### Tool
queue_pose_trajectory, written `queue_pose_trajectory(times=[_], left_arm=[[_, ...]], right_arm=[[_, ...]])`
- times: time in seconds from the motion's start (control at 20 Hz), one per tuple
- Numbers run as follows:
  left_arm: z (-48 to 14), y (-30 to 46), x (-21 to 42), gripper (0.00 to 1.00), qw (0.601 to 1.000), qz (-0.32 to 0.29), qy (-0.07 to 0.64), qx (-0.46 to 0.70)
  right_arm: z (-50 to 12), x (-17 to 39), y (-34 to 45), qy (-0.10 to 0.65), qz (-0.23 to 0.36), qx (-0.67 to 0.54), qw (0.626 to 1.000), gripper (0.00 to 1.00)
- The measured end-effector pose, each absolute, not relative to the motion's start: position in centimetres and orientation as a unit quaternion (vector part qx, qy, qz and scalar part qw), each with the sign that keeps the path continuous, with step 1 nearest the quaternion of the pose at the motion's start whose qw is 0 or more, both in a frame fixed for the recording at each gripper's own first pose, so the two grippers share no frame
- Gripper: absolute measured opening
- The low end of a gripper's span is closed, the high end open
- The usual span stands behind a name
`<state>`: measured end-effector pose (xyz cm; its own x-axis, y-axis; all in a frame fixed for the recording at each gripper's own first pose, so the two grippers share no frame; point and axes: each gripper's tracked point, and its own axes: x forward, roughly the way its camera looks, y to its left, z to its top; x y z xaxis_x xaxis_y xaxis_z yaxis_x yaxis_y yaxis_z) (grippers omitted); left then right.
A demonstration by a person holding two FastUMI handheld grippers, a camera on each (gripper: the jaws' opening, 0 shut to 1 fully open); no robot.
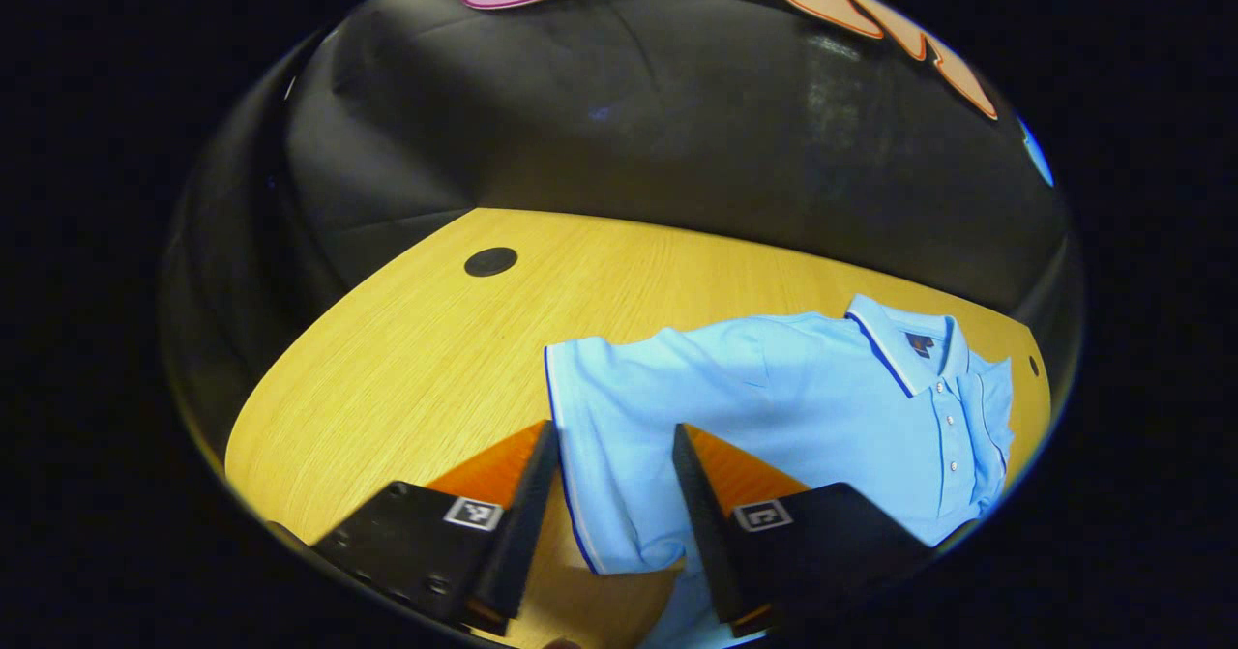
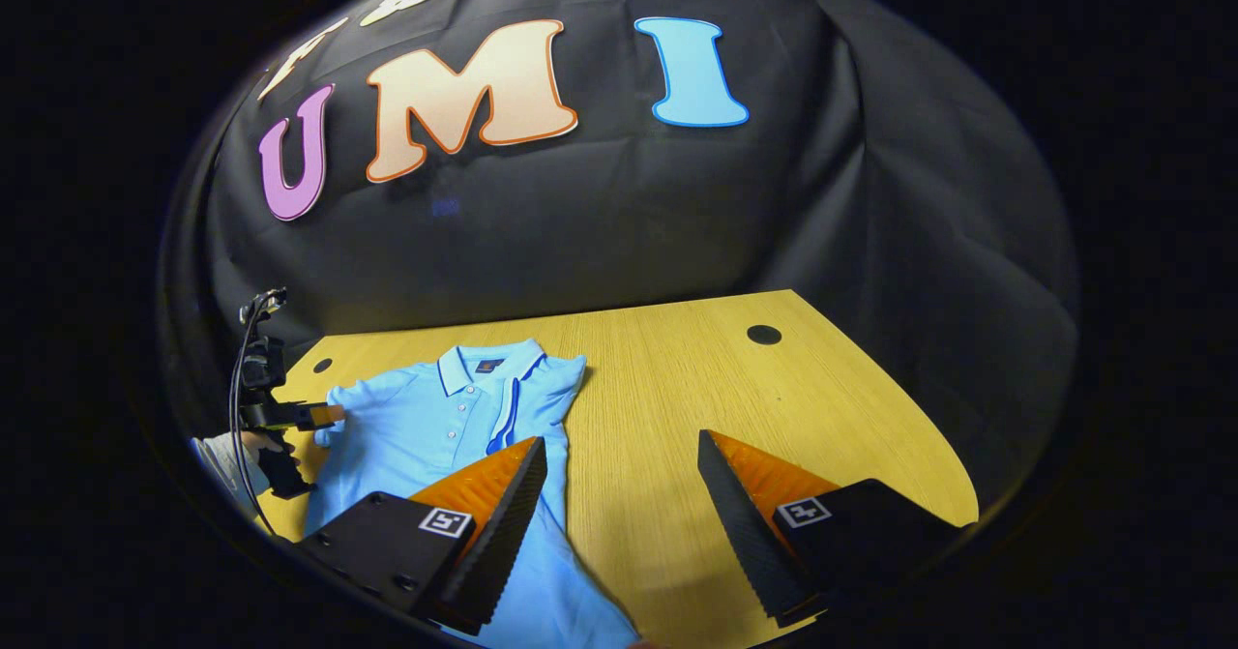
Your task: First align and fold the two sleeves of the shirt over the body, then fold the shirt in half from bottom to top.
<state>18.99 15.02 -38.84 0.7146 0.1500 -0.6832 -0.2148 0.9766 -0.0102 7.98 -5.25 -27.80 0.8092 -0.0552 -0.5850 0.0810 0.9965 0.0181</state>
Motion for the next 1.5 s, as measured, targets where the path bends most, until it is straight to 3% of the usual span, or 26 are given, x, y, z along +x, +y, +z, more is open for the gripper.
queue_pose_trajectory(times=[0.15, 0.2, 0.25, 0.3, 0.45, 0.5, 0.65, 0.7, 0.75, 0.8, 0.95, 1.0, 1.15, 1.2, 1.35, 1.5], left_arm=[[-39.0, 14.1, 19.2, 0.11, 0.924, 0.096, 0.369, -0.035], [-38.9, 14.2, 19.4, 0.06, 0.924, 0.104, 0.366, -0.035], [-38.8, 14.0, 19.5, 0.01, 0.925, 0.111, 0.361, -0.037], [-38.6, 13.5, 19.5, 0.0, 0.925, 0.112, 0.361, -0.041], [-36.5, 11.6, 20.5, 0.0, 0.934, 0.098, 0.34, -0.041], [-35.4, 10.6, 20.9, 0.0, 0.939, 0.087, 0.33, -0.038], [-33.3, 7.1, 21.6, 0.0, 0.946, 0.056, 0.318, -0.025], [-33.0, 5.9, 21.7, 0.0, 0.947, 0.048, 0.317, -0.018], [-32.8, 4.6, 21.7, 0.0, 0.947, 0.037, 0.319, -0.016], [-32.7, 2.9, 21.8, 0.0, 0.948, 0.024, 0.318, -0.016], [-33.1, -1.0, 21.9, 0.0, 0.95, -0.013, 0.313, -0.003], [-33.5, -1.9, 22.0, 0.0, 0.949, -0.021, 0.314, 0.004], [-35.8, -4.1, 21.3, 0.0, 0.94, -0.036, 0.338, 0.009], [-36.7, -4.4, 21.1, 0.0, 0.936, -0.042, 0.349, 0.009], [-37.3, -5.8, 20.3, 0.11, 0.928, -0.077, 0.363, -0.024], [-34.3, -3.7, 20.5, 0.77, 0.943, -0.073, 0.323, -0.022]], right_arm=[[-27.8, 7.7, -5.6, 0.306, -0.036, 0.025, 0.951, 0.98], [-27.7, 7.6, -5.8, 0.306, -0.038, 0.027, 0.951, 0.94], [-27.8, 7.4, -6.0, 0.306, -0.039, 0.029, 0.951, 0.98], [-27.6, 7.3, -6.1, 0.306, -0.04, 0.031, 0.951, 0.94], [-26.7, 6.8, -6.9, 0.296, -0.041, 0.024, 0.954, 0.98], [-26.4, 6.6, -7.2, 0.294, -0.042, 0.021, 0.955, 0.94], [-25.7, 6.1, -7.9, 0.288, -0.047, 0.027, 0.956, 0.98], [-25.5, 5.9, -8.0, 0.288, -0.048, 0.032, 0.956, 0.94], [-25.5, 5.7, -8.2, 0.288, -0.048, 0.034, 0.956, 0.98], [-25.4, 5.6, -8.2, 0.287, -0.048, 0.034, 0.956, 0.94], [-25.7, 5.2, -8.1, 0.289, -0.045, 0.034, 0.956, 0.94], [-25.8, 5.2, -8.0, 0.291, -0.043, 0.033, 0.955, 0.98], [-26.5, 5.5, -7.7, 0.3, -0.043, 0.036, 0.952, 0.94], [-26.5, 5.7, -7.4, 0.3, -0.043, 0.039, 0.952, 0.98], [-26.9, 6.1, -6.5, 0.306, -0.041, 0.047, 0.95, 0.94], [-26.3, 6.8, -5.7, 0.291, -0.044, 0.049, 0.954, 0.98]])
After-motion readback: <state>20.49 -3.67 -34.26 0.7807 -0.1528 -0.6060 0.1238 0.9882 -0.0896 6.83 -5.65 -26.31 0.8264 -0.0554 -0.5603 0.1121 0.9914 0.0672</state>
